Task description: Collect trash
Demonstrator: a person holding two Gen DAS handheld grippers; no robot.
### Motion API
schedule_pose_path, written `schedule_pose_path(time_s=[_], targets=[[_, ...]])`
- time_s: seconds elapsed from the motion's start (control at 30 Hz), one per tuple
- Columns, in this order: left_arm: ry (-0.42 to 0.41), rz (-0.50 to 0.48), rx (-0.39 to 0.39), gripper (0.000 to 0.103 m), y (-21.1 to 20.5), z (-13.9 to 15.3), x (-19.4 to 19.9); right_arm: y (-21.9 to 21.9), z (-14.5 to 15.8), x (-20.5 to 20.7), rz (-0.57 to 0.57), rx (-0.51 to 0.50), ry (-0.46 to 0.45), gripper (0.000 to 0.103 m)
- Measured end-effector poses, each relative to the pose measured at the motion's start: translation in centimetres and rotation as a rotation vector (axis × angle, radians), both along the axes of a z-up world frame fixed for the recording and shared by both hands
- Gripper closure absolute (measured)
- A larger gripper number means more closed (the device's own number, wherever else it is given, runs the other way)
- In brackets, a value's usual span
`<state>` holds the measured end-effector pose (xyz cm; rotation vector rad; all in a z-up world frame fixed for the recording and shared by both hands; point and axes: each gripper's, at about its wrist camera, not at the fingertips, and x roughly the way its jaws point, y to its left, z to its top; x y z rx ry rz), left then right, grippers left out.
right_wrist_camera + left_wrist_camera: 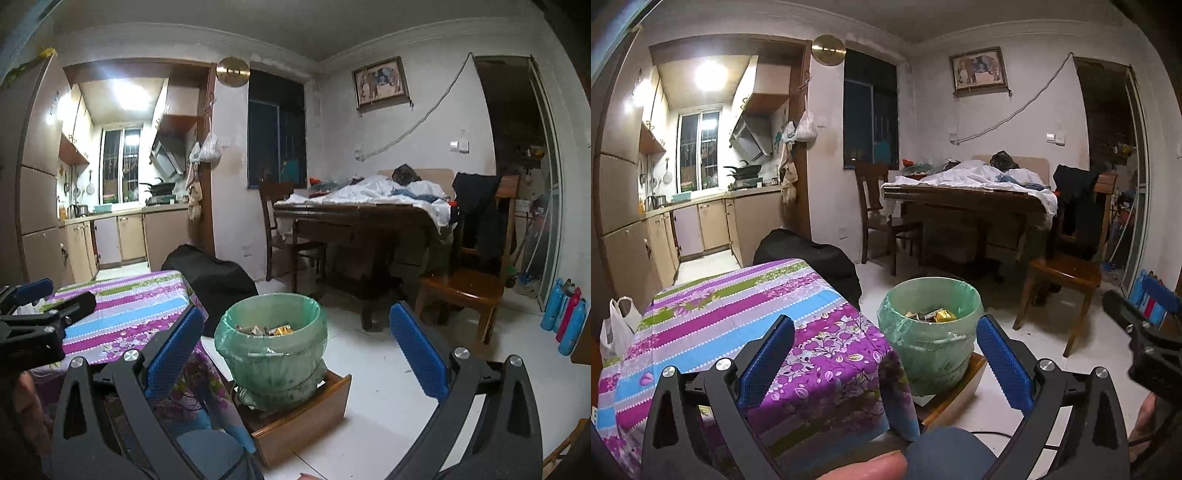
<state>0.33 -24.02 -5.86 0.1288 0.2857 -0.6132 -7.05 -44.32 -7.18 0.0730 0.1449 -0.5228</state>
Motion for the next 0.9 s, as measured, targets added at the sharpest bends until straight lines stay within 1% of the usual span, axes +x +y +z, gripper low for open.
schedule_pose_path(time_s=[0.13, 0.3, 0.53, 0.63, 0.73, 0.8, 0.9], targets=[[0.002, -0.023, -0.007, 0.005, 0.1, 0.6, -0.9, 0.2, 0.9, -1.9, -0.013, -0.023, -0.042, 0.005], [-0.01, -0.034, -0.003, 0.005, -1.0, 1.2, -1.5, 0.4, 0.9, -2.3, -0.013, -0.032, -0.035, 0.005], [-0.015, -0.029, 0.008, 0.005, -1.5, 1.1, -1.7, 0.3, 0.7, -2.5, -0.001, -0.028, -0.035, 0.005], [-0.019, -0.042, 0.01, 0.005, -1.7, 1.0, -1.7, 0.4, 0.6, -2.6, -0.001, -0.027, -0.035, 0.005], [-0.025, -0.07, -0.007, 0.005, -1.6, 1.0, -1.9, 0.5, 0.6, -2.6, -0.005, -0.029, -0.036, 0.005], [-0.043, -0.087, 0.003, 0.005, -1.8, 0.8, -2.3, 0.6, 0.7, -2.6, -0.005, -0.027, -0.034, 0.005], [-0.048, -0.094, 0.015, 0.005, -2.2, 0.7, -2.7, 0.6, 0.7, -2.6, -0.006, -0.028, -0.035, 0.005]])
